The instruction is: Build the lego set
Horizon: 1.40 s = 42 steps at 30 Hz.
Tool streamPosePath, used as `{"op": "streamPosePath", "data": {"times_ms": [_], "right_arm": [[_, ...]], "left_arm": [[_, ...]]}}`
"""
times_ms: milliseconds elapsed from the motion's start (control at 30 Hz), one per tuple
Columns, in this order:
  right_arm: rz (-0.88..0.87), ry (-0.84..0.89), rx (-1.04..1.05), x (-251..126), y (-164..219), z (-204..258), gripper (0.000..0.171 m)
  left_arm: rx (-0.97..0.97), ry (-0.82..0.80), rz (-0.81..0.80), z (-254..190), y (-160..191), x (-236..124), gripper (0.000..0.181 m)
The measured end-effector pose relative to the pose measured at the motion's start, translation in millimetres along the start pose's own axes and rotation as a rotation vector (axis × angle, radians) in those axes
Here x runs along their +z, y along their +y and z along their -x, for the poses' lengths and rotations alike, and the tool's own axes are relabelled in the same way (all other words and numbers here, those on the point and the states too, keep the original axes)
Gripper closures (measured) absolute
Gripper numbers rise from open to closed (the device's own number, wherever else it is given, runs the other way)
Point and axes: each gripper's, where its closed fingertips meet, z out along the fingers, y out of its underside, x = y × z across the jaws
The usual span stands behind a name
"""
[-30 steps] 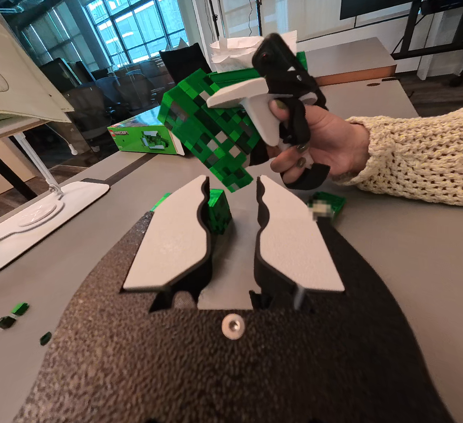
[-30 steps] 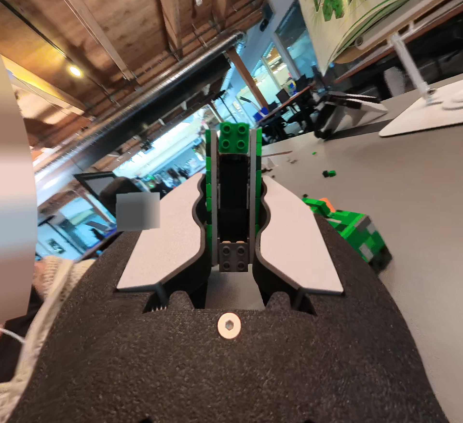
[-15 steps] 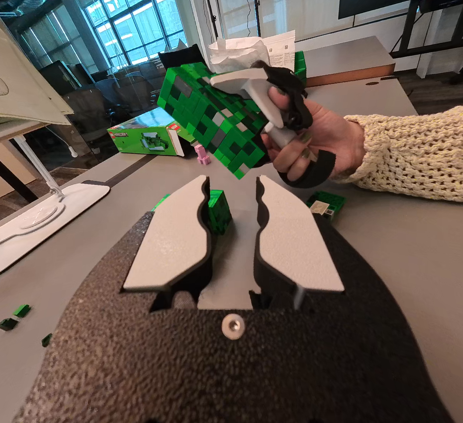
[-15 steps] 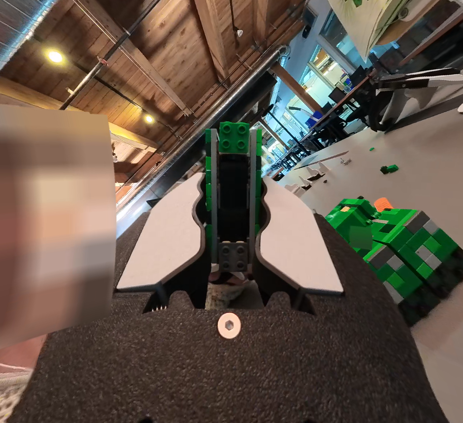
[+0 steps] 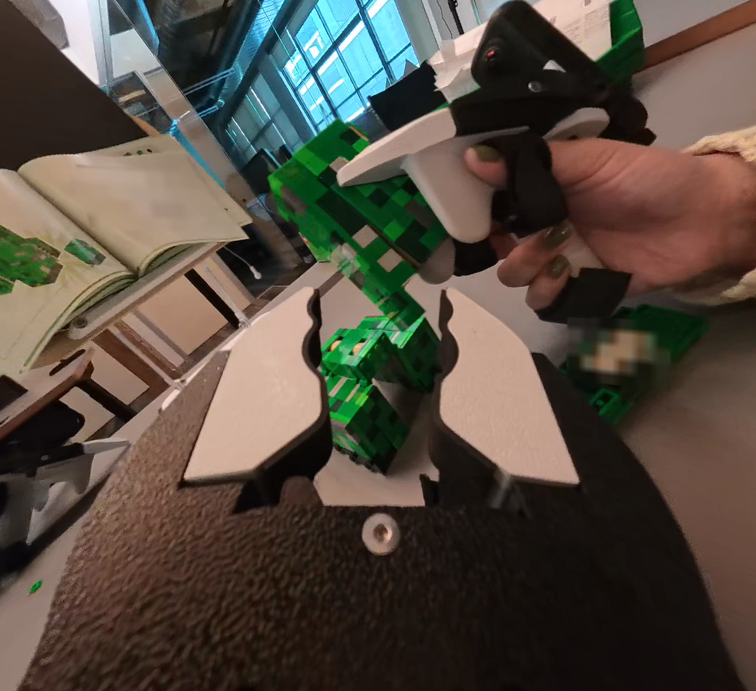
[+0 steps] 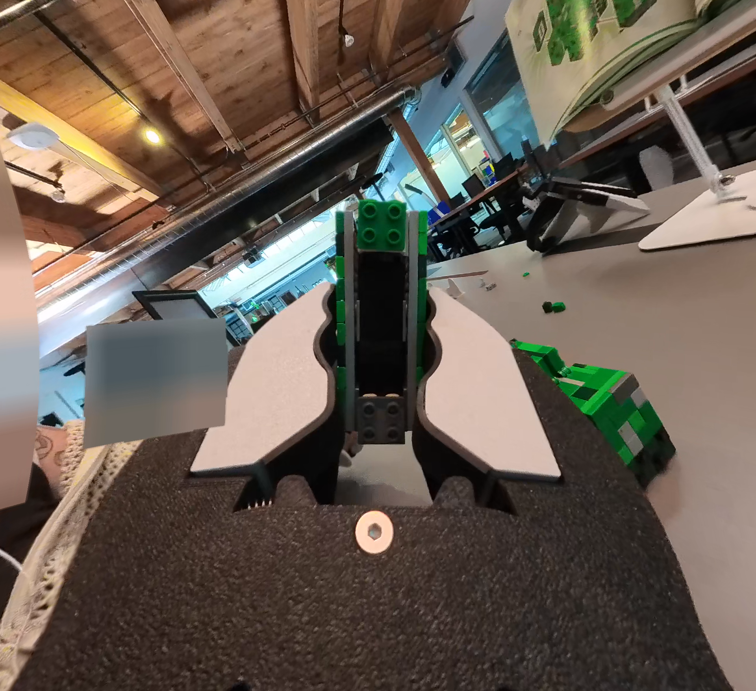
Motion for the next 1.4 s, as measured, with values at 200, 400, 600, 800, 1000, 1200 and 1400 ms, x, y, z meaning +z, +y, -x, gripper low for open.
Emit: {"op": "streamPosePath", "data": {"times_ms": [200,400,600,800,1000,1200,1400], "right_arm": [[-0.008,0.002,-0.033,1.4,0.3,4.5,0.134],[-0.014,0.029,-0.061,1.7,-0.1,3.5,0.134],[-0.099,-0.002,0.034,0.7,-7.1,5.1,0.134],[-0.301,-0.093,0.278,-10.3,-23.7,-2.1,0.134],[-0.208,-0.084,0.188,-12.7,-26.1,-1.5,0.134],[0.218,-0.255,0.079,-8.1,9.3,30.9,0.134],[0.609,-0.178,-0.233,-5.4,60.3,29.6,0.134]], "left_arm": [[-0.025,0.020,0.008,-7.7,2.2,4.0,0.126],[-0.027,0.023,0.025,-8.7,6.5,6.2,0.128],[0.109,-0.089,0.029,-0.6,5.6,13.1,0.124],[0.205,-0.175,-0.066,-1.3,-14.6,18.0,0.126],[0.036,0.005,-0.148,-11.3,-21.1,7.9,0.138],[-0.144,0.291,-0.186,-8.3,-15.0,-9.2,0.105],[-0.083,0.263,-0.167,21.6,-13.6,-42.5,0.105]]}}
